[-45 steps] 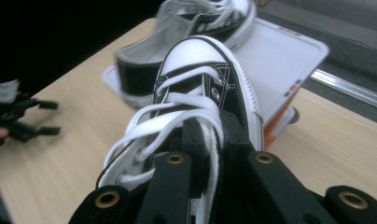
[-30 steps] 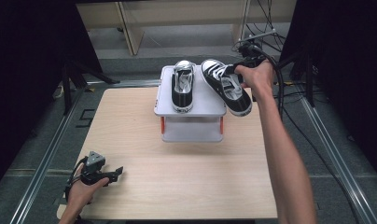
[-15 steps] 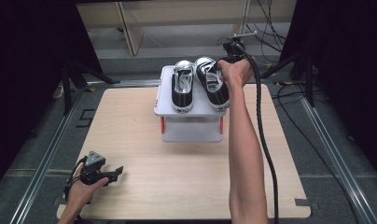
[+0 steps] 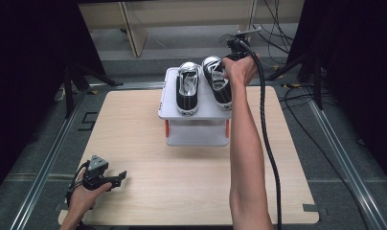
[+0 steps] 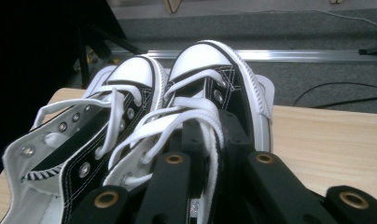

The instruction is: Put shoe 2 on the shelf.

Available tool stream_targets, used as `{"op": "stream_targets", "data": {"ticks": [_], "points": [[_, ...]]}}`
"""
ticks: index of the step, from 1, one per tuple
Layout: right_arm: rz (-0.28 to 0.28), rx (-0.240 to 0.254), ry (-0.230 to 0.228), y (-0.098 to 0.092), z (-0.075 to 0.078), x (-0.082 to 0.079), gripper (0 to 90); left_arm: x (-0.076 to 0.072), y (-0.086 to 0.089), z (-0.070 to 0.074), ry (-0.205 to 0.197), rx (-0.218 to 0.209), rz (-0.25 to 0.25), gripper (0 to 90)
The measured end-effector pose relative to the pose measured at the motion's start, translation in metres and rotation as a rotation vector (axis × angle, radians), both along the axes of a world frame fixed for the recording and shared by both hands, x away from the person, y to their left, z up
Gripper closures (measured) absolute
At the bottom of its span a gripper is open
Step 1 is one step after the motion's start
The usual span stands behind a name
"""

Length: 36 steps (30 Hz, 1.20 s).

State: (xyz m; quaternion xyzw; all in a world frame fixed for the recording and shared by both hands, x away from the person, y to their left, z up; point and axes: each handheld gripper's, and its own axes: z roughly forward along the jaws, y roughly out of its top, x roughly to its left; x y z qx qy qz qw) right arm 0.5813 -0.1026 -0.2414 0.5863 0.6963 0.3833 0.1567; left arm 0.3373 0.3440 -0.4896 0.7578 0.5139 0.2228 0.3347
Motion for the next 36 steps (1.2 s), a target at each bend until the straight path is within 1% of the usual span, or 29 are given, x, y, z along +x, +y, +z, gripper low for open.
{"op": "stream_targets", "data": {"ticks": [2, 5, 6, 7, 8, 9, 10, 11, 12, 13, 14, 15, 16, 17, 18, 19, 20, 24, 25, 26, 27, 28, 29, 30, 31, 32, 33, 35, 36], "points": [[-0.009, 0.005, 0.017, 0.002, -0.002, 0.003, 83.7, 0.000, 0.000, 0.000, -0.001, -0.006, -0.003, 16.7], [-0.003, 0.003, 0.018, 0.006, -0.007, 0.006, 83.6, 0.000, -0.001, 0.000, 0.001, -0.006, -0.007, 16.7], [-0.014, -0.001, 0.028, 0.008, -0.008, 0.006, 83.6, 0.000, -0.001, 0.000, 0.001, -0.003, -0.004, 16.7], [-0.026, 0.004, 0.027, 0.009, -0.009, 0.006, 83.6, 0.000, -0.001, 0.000, 0.001, -0.011, -0.007, 16.7], [-0.023, 0.003, 0.027, 0.008, -0.008, 0.006, 83.5, 0.000, -0.001, 0.000, 0.004, -0.014, -0.013, 16.7], [-0.019, 0.004, 0.028, 0.008, -0.008, 0.006, 83.5, 0.000, -0.001, 0.000, 0.001, -0.007, -0.005, 16.7], [-0.010, 0.006, 0.028, 0.007, -0.007, 0.007, 83.3, 0.001, -0.001, 0.000, 0.001, -0.010, 0.000, 16.7], [-0.010, 0.010, 0.037, 0.008, -0.007, 0.006, 82.8, 0.000, -0.001, 0.000, 0.005, -0.010, -0.005, 16.7], [0.007, 0.007, 0.044, 0.008, -0.008, 0.006, 82.6, 0.000, 0.000, 0.001, 0.010, -0.008, -0.010, 16.7], [0.006, 0.009, 0.041, 0.008, -0.008, 0.005, 82.4, 0.000, 0.000, 0.001, 0.015, 0.004, -0.013, 16.7], [0.021, 0.010, 0.032, 0.009, -0.007, 0.005, 82.1, 0.001, -0.002, 0.000, 0.004, -0.014, -0.003, 16.7], [0.038, 0.029, 0.044, 0.010, -0.006, 0.003, 81.6, 0.001, -0.001, -0.001, 0.006, 0.006, -0.004, 16.7], [0.041, 0.040, 0.062, 0.011, -0.005, 0.001, 81.3, 0.001, -0.001, -0.002, 0.007, 0.004, -0.006, 16.7], [0.052, 0.041, 0.058, 0.012, -0.005, 0.001, 81.2, 0.001, -0.001, -0.002, 0.006, 0.003, -0.005, 16.7], [0.053, 0.035, 0.070, 0.014, -0.004, -0.001, 81.0, 0.001, -0.001, -0.002, 0.007, 0.003, -0.005, 16.7], [0.063, 0.044, 0.083, 0.015, -0.003, -0.001, 80.7, 0.001, -0.001, -0.001, 0.007, 0.006, -0.005, 16.7], [0.070, 0.038, 0.078, 0.015, -0.003, 0.000, 80.7, 0.001, -0.001, -0.001, 0.004, -0.003, -0.008, 16.7], [0.074, 0.069, 0.091, 0.014, -0.002, 0.001, 81.4, 0.001, -0.001, -0.001, 0.008, 0.002, -0.007, 16.7], [0.066, 0.093, 0.101, 0.013, -0.002, 0.000, 81.5, 0.001, -0.001, -0.001, 0.008, 0.001, -0.009, 16.7], [0.061, 0.103, 0.096, 0.013, -0.003, 0.000, 81.5, 0.001, -0.001, -0.002, 0.007, 0.003, -0.009, 16.7], [0.056, 0.125, 0.120, 0.012, -0.003, -0.001, 81.6, 0.001, -0.001, -0.001, 0.005, -0.001, -0.010, 16.7], [0.073, 0.105, 0.107, 0.010, -0.004, 0.000, 81.5, 0.001, -0.002, -0.001, 0.005, -0.008, -0.009, 16.7], [0.084, 0.086, 0.098, 0.009, -0.004, -0.001, 81.5, 0.001, -0.002, -0.001, 0.004, -0.006, -0.009, 16.7], [0.086, 0.061, 0.092, 0.008, -0.004, -0.001, 81.4, 0.000, -0.002, 0.000, 0.004, -0.016, -0.011, 16.7], [0.089, 0.048, 0.095, 0.007, -0.004, -0.002, 81.3, 0.001, -0.003, -0.001, 0.005, -0.018, -0.010, 16.7], [0.101, 0.031, 0.087, 0.005, -0.005, -0.002, 81.3, 0.001, -0.002, -0.001, 0.008, 0.012, -0.009, 16.7], [0.107, 0.024, 0.083, 0.003, -0.007, -0.002, 81.3, 0.001, -0.002, -0.001, 0.008, 0.010, -0.009, 16.7], [0.110, 0.010, 0.090, 0.000, -0.011, -0.002, 81.2, 0.001, -0.002, -0.001, 0.009, 0.013, -0.008, 16.7], [0.095, 0.007, 0.101, 0.000, -0.011, -0.002, 80.7, 0.001, -0.002, -0.001, 0.010, 0.014, -0.009, 16.7]]}}
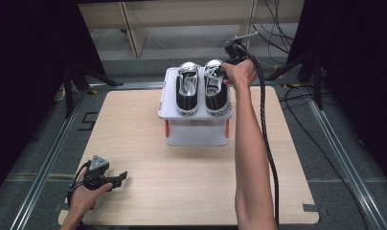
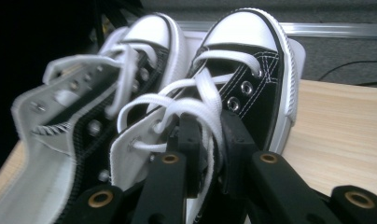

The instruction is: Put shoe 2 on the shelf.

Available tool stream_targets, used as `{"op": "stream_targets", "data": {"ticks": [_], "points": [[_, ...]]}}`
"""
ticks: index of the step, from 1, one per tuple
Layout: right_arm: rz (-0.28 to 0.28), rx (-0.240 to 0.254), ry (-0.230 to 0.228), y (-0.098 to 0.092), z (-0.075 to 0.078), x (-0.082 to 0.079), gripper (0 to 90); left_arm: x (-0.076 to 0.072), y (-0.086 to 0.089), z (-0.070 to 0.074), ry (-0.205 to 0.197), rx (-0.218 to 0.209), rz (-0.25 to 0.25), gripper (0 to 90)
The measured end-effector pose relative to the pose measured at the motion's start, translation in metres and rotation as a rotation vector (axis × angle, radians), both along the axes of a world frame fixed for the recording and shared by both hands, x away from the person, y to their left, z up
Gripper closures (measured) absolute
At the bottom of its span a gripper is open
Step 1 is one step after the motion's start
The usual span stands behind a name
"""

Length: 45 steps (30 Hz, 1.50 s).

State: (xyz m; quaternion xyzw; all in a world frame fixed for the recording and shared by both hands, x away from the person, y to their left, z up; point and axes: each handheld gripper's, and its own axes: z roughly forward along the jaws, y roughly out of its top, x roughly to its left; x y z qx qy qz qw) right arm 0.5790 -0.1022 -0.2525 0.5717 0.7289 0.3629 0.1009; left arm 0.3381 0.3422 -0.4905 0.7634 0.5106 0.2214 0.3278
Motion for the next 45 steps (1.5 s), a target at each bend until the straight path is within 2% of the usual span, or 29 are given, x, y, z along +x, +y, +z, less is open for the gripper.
{"op": "stream_targets", "data": {"ticks": [1, 5, 7, 10, 11, 12, 13, 14, 15, 16, 17, 19, 20, 21, 22, 23, 26, 29, 31, 32, 33, 36, 39, 40, 41, 42, 43, 45], "points": [[0.004, -0.009, 0.013, 0.000, -0.001, 0.000, 80.0, 0.000, 0.000, 0.000, 0.000, 0.000, 0.000, 16.7], [0.039, 0.026, -0.012, -0.008, -0.006, 0.000, 74.7, 0.000, 0.000, -0.001, 0.000, -0.010, 0.001, 16.7], [0.053, 0.044, 0.007, -0.012, -0.006, -0.001, 68.1, 0.000, 0.000, -0.001, 0.000, -0.006, 0.001, 16.7], [0.072, 0.008, 0.000, -0.014, -0.005, -0.004, 60.1, 0.000, 0.000, -0.001, 0.001, -0.005, 0.001, 16.7], [0.078, 0.009, 0.019, -0.014, -0.006, -0.005, 57.1, 0.000, 0.000, -0.002, 0.002, -0.007, 0.000, 16.7], [0.093, -0.020, 0.037, -0.013, -0.008, -0.006, 54.4, 0.000, 0.000, -0.001, 0.005, 0.000, -0.004, 16.7], [0.098, -0.043, 0.028, -0.013, -0.011, -0.006, 52.2, 0.000, 0.000, -0.001, 0.004, -0.003, -0.007, 16.7], [0.100, -0.077, 0.036, -0.013, -0.014, -0.005, 51.1, 0.000, 0.001, 0.000, 0.016, 0.016, -0.023, 16.7], [0.094, -0.073, 0.054, -0.012, -0.015, -0.005, 50.7, 0.000, 0.001, 0.000, 0.012, 0.012, -0.018, 16.7], [0.093, -0.073, 0.047, -0.012, -0.017, -0.004, 50.9, 0.000, 0.000, -0.001, 0.005, -0.001, -0.008, 16.7], [0.089, -0.070, 0.051, -0.012, -0.017, -0.005, 51.1, -0.001, 0.002, 0.001, 0.021, 0.023, -0.026, 16.7], [0.085, -0.067, 0.056, -0.013, -0.017, -0.005, 52.9, 0.000, 0.002, 0.001, 0.022, 0.025, -0.027, 16.7], [0.092, -0.066, 0.036, -0.014, -0.018, -0.005, 58.8, 0.000, 0.002, 0.001, 0.023, 0.025, -0.028, 16.7], [0.081, -0.074, 0.044, -0.014, -0.017, -0.006, 66.8, 0.000, 0.001, 0.000, 0.018, 0.018, -0.026, 16.7], [0.091, -0.044, 0.031, -0.015, -0.017, -0.006, 73.4, 0.000, 0.000, 0.000, 0.012, 0.008, -0.017, 16.9], [0.086, -0.031, 0.033, -0.014, -0.017, -0.007, 78.7, 0.000, 0.002, 0.000, 0.024, 0.026, -0.030, 16.9], [0.101, -0.050, 0.024, -0.011, -0.014, -0.009, 83.7, 0.001, -0.001, -0.003, 0.009, 0.004, -0.006, 16.9], [0.107, -0.058, 0.017, -0.010, -0.014, -0.009, 84.8, 0.001, -0.001, -0.002, 0.009, 0.003, -0.006, 16.9], [0.109, -0.030, 0.016, -0.010, -0.011, -0.010, 85.1, 0.001, -0.001, -0.003, 0.008, 0.000, -0.001, 16.9], [0.116, -0.012, 0.009, -0.011, -0.011, -0.010, 85.1, 0.001, 0.002, -0.001, 0.026, 0.024, -0.029, 16.9], [0.104, 0.018, 0.018, -0.010, -0.008, -0.011, 85.0, 0.001, 0.002, -0.001, 0.028, 0.023, -0.029, 16.9], [0.113, 0.018, 0.018, -0.005, -0.007, -0.011, 85.1, 0.000, 0.002, 0.000, 0.027, 0.028, -0.027, 16.9], [0.119, -0.016, 0.021, -0.003, -0.010, -0.009, 85.0, 0.001, 0.000, -0.002, 0.007, 0.003, -0.003, 16.9], [0.103, 0.000, 0.032, -0.003, -0.010, -0.010, 84.9, 0.001, 0.000, -0.002, 0.007, 0.002, -0.002, 16.9], [0.109, 0.013, 0.019, -0.005, -0.011, -0.010, 84.6, 0.001, 0.000, -0.003, 0.008, 0.002, -0.001, 16.9], [0.107, 0.036, 0.031, -0.005, -0.010, -0.011, 84.3, 0.001, 0.000, -0.003, 0.009, -0.001, -0.005, 16.9], [0.114, 0.059, 0.032, -0.006, -0.009, -0.011, 83.7, 0.001, 0.002, -0.001, 0.026, 0.026, -0.028, 16.9], [0.111, 0.053, 0.040, -0.005, -0.009, -0.011, 81.9, 0.001, 0.000, -0.001, 0.018, 0.013, -0.020, 16.9]]}}
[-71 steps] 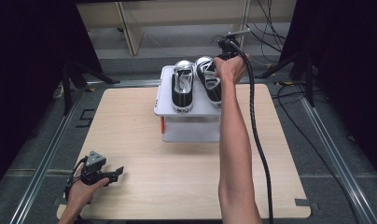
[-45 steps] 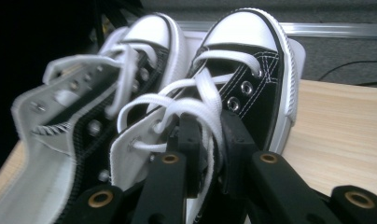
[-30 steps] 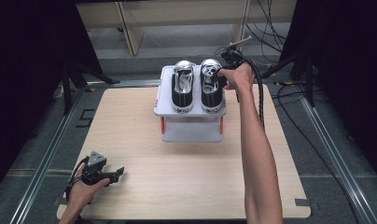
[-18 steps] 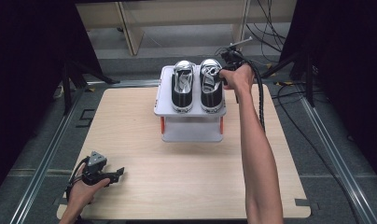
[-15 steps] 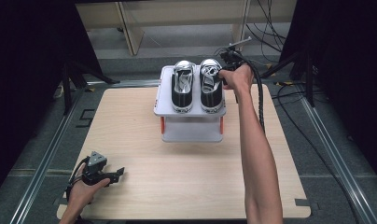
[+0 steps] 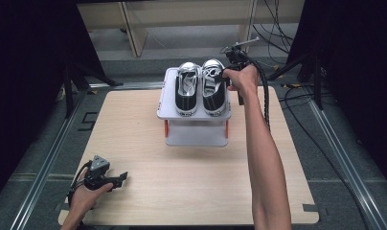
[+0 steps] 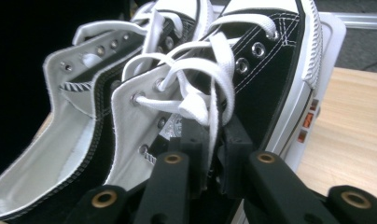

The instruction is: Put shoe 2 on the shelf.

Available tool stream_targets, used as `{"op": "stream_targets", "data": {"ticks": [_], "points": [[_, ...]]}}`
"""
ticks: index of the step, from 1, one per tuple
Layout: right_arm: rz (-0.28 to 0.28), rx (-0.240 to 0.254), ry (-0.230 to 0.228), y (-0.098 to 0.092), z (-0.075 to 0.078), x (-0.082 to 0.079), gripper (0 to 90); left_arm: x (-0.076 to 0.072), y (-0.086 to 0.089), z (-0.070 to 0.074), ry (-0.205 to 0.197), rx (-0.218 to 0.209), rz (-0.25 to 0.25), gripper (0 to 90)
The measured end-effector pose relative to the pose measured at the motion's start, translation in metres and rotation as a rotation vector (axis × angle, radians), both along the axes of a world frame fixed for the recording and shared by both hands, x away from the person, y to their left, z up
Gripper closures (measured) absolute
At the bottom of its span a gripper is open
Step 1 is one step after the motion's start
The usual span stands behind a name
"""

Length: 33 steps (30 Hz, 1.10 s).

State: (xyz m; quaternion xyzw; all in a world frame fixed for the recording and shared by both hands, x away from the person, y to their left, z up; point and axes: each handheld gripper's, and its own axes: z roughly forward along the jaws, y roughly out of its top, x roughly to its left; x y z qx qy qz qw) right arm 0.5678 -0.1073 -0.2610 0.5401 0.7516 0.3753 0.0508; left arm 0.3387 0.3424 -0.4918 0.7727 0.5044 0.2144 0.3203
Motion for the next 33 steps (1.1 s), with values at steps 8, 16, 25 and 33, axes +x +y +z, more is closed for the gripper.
{"op": "stream_targets", "data": {"ticks": [8, 16, 25, 33], "points": [[-0.002, -0.008, -0.015, -0.005, -0.006, -0.001, 72.1, 0.000, -0.001, 0.000, -0.014, -0.011, 0.019, 16.9], [0.036, 0.029, -0.103, -0.013, 0.003, -0.017, 46.7, 0.000, -0.001, -0.001, -0.010, -0.011, 0.032, 16.8], [0.137, 0.102, -0.198, -0.031, -0.002, -0.056, 39.6, 0.001, 0.000, -0.001, -0.005, -0.009, 0.030, 16.8], [0.200, 0.139, -0.277, -0.050, -0.014, -0.105, 38.0, 0.000, 0.000, -0.002, -0.008, -0.015, 0.044, 16.8]]}}
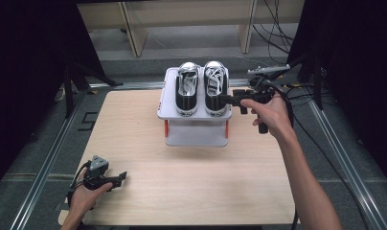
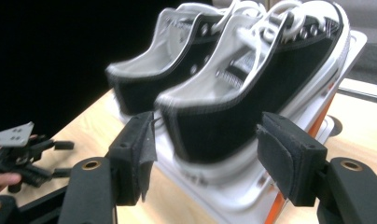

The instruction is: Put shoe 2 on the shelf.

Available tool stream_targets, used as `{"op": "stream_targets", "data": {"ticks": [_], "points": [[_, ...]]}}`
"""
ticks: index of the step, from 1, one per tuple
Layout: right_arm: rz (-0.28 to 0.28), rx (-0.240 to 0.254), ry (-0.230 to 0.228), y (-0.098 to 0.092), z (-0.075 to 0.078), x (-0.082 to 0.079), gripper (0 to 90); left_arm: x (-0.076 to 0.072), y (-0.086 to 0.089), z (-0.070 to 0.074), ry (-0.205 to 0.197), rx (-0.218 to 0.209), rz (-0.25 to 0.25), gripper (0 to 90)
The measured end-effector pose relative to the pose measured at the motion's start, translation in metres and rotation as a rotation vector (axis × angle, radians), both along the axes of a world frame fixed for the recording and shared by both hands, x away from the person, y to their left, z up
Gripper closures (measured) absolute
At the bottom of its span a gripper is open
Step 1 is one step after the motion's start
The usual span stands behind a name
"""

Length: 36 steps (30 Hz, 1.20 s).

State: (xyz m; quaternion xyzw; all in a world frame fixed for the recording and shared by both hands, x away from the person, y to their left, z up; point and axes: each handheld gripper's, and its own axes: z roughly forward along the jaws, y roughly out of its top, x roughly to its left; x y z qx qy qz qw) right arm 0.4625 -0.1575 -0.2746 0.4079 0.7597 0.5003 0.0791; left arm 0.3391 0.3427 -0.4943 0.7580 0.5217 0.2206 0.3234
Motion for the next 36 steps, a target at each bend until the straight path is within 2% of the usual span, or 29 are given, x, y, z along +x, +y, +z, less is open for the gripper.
{"op": "stream_targets", "data": {"ticks": [1, 2, 4, 9, 14, 15, 16, 20, 22, 23, 24, 25, 26, 27, 28, 30, 32, 34, 35, 36], "points": [[0.001, -0.005, -0.009, -0.002, -0.002, -0.004, 38.0, 0.000, 0.001, 0.000, 0.006, 0.011, -0.002, 16.8], [0.011, 0.000, -0.006, -0.004, -0.007, -0.010, 37.9, 0.000, 0.000, 0.000, 0.000, -0.002, -0.001, 16.8], [0.018, -0.003, -0.013, -0.008, -0.018, -0.021, 37.5, 0.000, 0.000, 0.000, 0.000, 0.000, 0.001, 16.8], [0.000, -0.015, -0.017, -0.015, -0.047, -0.044, 37.4, 0.000, 0.000, 0.000, 0.001, 0.001, 0.000, 16.8], [-0.005, -0.026, -0.029, -0.020, -0.073, -0.057, 37.4, 0.000, 0.001, 0.000, 0.006, 0.012, -0.002, 16.8], [0.006, -0.022, -0.048, -0.021, -0.081, -0.058, 37.3, 0.000, 0.001, 0.000, 0.005, 0.011, -0.003, 16.8], [-0.005, -0.020, -0.036, -0.021, -0.086, -0.062, 37.1, 0.000, 0.001, 0.000, 0.003, 0.009, 0.000, 16.8], [-0.015, -0.017, -0.044, -0.021, -0.111, -0.073, 37.1, 0.000, 0.000, 0.000, -0.001, 0.002, 0.001, 16.8], [0.000, -0.071, -0.011, -0.021, -0.125, -0.078, 36.1, 0.000, 0.000, 0.001, 0.001, 0.007, -0.001, 16.8], [-0.006, -0.075, -0.005, -0.021, -0.128, -0.080, 36.2, 0.000, 0.000, 0.001, -0.002, 0.006, -0.002, 16.8], [-0.016, -0.057, 0.011, -0.020, -0.135, -0.082, 36.1, 0.000, 0.000, 0.001, -0.001, 0.008, -0.001, 16.8], [-0.012, -0.076, 0.009, -0.020, -0.138, -0.083, 35.7, 0.000, 0.000, 0.001, -0.003, 0.007, -0.003, 16.8], [0.003, -0.074, 0.009, -0.020, -0.143, -0.083, 34.8, 0.000, 0.000, 0.001, -0.004, 0.005, -0.003, 16.8], [-0.004, -0.070, 0.034, -0.018, -0.145, -0.085, 34.1, 0.000, 0.000, 0.002, -0.005, 0.004, -0.004, 16.8], [-0.004, -0.102, 0.007, -0.019, -0.149, -0.084, 33.5, 0.000, 0.000, 0.002, -0.004, 0.009, -0.004, 16.8], [0.014, -0.099, 0.011, -0.018, -0.154, -0.084, 33.3, -0.001, 0.000, 0.003, -0.002, -0.003, -0.011, 16.8], [-0.019, -0.089, 0.018, -0.016, -0.159, -0.087, 33.0, 0.000, 0.000, 0.002, -0.007, 0.001, -0.008, 16.8], [-0.004, -0.113, 0.003, -0.018, -0.163, -0.089, 31.5, 0.000, 0.000, 0.002, -0.007, 0.001, -0.010, 16.8], [-0.006, -0.093, 0.014, -0.016, -0.166, -0.092, 31.2, 0.000, 0.000, 0.002, -0.007, 0.003, -0.009, 16.8], [0.019, -0.096, 0.022, -0.017, -0.170, -0.093, 30.4, 0.000, 0.000, 0.002, -0.006, 0.003, -0.010, 16.8]]}}
